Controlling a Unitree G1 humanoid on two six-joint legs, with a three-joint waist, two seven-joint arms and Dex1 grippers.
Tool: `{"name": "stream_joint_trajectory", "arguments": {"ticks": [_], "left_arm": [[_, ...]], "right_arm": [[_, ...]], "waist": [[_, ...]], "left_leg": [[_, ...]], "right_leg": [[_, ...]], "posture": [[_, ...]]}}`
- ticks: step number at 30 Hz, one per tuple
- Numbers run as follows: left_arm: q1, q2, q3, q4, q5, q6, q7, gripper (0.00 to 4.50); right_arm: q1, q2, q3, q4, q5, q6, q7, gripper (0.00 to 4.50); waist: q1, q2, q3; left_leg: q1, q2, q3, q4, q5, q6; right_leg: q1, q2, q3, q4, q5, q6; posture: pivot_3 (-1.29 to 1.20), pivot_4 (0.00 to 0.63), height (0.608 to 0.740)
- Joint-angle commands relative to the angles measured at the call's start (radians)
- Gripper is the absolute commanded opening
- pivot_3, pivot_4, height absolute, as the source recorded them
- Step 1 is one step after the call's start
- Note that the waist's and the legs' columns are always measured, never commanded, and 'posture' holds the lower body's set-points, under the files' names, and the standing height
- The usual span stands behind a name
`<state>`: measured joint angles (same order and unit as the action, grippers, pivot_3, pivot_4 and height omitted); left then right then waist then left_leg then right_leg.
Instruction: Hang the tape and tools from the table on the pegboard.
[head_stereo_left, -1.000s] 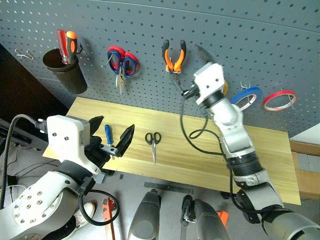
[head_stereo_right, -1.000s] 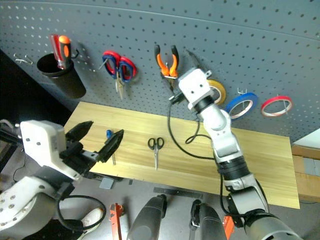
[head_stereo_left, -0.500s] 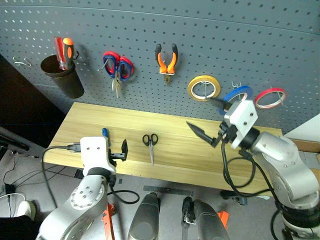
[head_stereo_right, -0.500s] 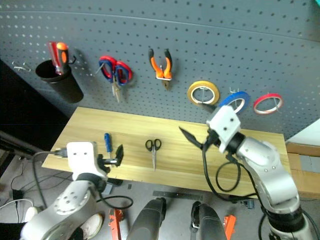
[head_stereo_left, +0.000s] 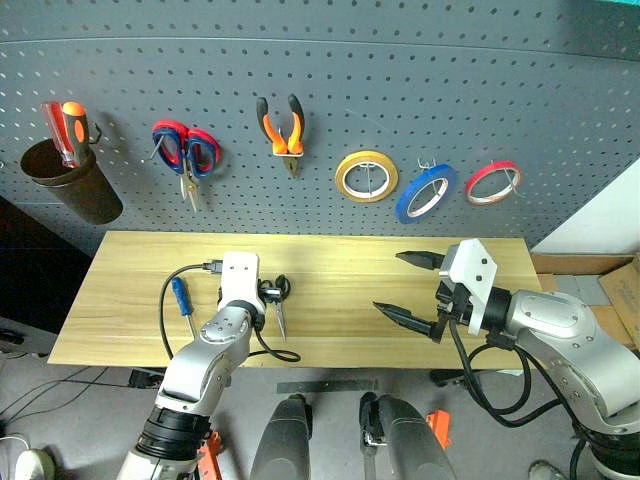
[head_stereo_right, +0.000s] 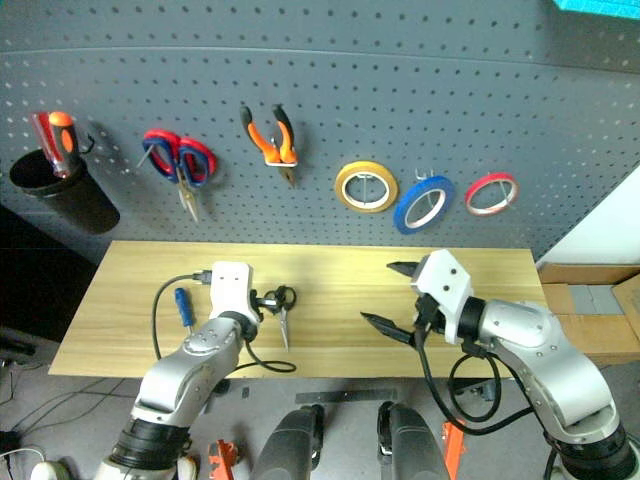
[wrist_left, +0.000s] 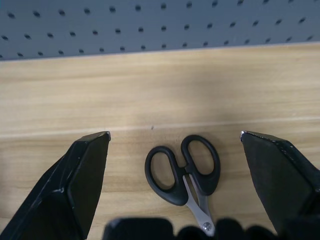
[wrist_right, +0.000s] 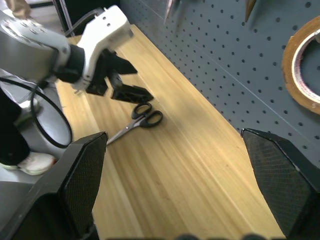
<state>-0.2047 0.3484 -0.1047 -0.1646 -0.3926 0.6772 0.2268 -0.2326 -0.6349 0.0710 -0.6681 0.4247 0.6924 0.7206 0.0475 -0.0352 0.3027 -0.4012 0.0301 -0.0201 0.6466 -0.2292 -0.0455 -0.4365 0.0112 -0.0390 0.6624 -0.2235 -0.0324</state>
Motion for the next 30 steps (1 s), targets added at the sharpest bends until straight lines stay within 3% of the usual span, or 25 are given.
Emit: {"name": "stream_joint_trajectory", "arguments": {"ticks": [1, 11, 25, 30], "left_arm": [[0.022, -0.084, 0.007, -0.086, 0.008, 0.122, 0.036, 4.50], [0.093, -0.224, 0.060, -0.171, 0.060, 0.320, 0.079, 4.50], [0.081, -0.244, 0.105, -0.147, 0.159, 0.380, 0.037, 4.50], [0.049, -0.259, 0.105, -0.068, 0.179, 0.368, 0.001, 4.50]], "right_arm": [[0.005, -0.027, -0.019, -0.005, 0.056, -0.012, 0.059, 4.42], [0.032, -0.043, 0.001, 0.015, 0.044, -0.047, 0.087, 4.42], [0.015, -0.036, 0.023, 0.063, 0.074, -0.051, 0.126, 4.42], [0.031, -0.062, 0.066, 0.120, 0.001, -0.115, 0.150, 4.42]], "waist": [[-0.002, 0.000, 0.000], [-0.023, -0.002, -0.001], [-0.024, -0.002, -0.001], [-0.024, -0.003, -0.001]], "left_leg": [[0.000, 0.000, 0.000, 0.000, 0.000, 0.000], [0.000, -0.001, 0.000, 0.001, 0.000, 0.000], [0.000, -0.001, 0.000, 0.000, 0.000, 0.000], [0.000, -0.001, 0.000, 0.000, 0.000, 0.000]], "right_leg": [[0.000, 0.000, 0.000, 0.000, 0.000, 0.000], [0.000, 0.000, 0.000, 0.001, 0.000, 0.000], [0.000, 0.000, 0.000, 0.000, 0.000, 0.000], [0.000, 0.000, 0.000, -0.001, 0.000, 0.001]], "posture": [[0.04, 0.256, 0.740], [0.04, 0.263, 0.740], [0.05, 0.273, 0.740], [0.03, 0.288, 0.740]]}}
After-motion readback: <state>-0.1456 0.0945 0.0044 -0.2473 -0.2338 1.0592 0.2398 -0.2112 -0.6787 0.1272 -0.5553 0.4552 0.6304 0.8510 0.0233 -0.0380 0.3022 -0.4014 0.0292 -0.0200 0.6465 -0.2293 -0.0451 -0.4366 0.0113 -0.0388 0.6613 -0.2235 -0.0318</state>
